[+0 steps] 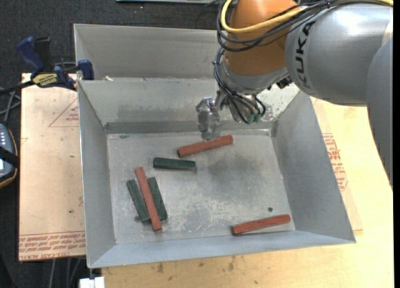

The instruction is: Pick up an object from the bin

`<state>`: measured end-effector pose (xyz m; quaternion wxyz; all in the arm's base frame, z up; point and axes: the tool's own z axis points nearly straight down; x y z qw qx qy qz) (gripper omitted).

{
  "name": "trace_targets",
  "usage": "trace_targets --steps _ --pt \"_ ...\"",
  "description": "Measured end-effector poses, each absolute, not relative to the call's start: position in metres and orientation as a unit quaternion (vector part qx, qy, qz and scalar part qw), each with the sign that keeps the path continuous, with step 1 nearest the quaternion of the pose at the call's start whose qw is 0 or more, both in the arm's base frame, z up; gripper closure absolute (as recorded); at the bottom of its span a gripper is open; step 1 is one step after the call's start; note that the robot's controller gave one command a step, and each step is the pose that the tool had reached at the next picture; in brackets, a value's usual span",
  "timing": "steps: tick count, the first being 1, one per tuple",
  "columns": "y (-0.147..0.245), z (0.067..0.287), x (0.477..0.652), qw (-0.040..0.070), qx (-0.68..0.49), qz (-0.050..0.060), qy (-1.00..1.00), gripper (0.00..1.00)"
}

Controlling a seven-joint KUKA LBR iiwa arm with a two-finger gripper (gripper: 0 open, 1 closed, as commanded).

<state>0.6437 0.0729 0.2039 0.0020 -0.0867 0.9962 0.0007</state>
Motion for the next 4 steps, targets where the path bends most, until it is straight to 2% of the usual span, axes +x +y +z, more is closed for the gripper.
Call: trace_targets --steps 1,2,3,4 --pt "0.087 0.163 0.621 -0.001 -0.028 0.001 1.000 0.00" --pt "0.086 0.164 0.622 0.000 -0.028 0.001 1.000 0.00" --pt "0.078 0.141 0.628 0.004 -0.063 0.001 0.998 0.00" --pt "0.065 0.098 0.622 0.001 -0.043 0.001 0.999 0.00"
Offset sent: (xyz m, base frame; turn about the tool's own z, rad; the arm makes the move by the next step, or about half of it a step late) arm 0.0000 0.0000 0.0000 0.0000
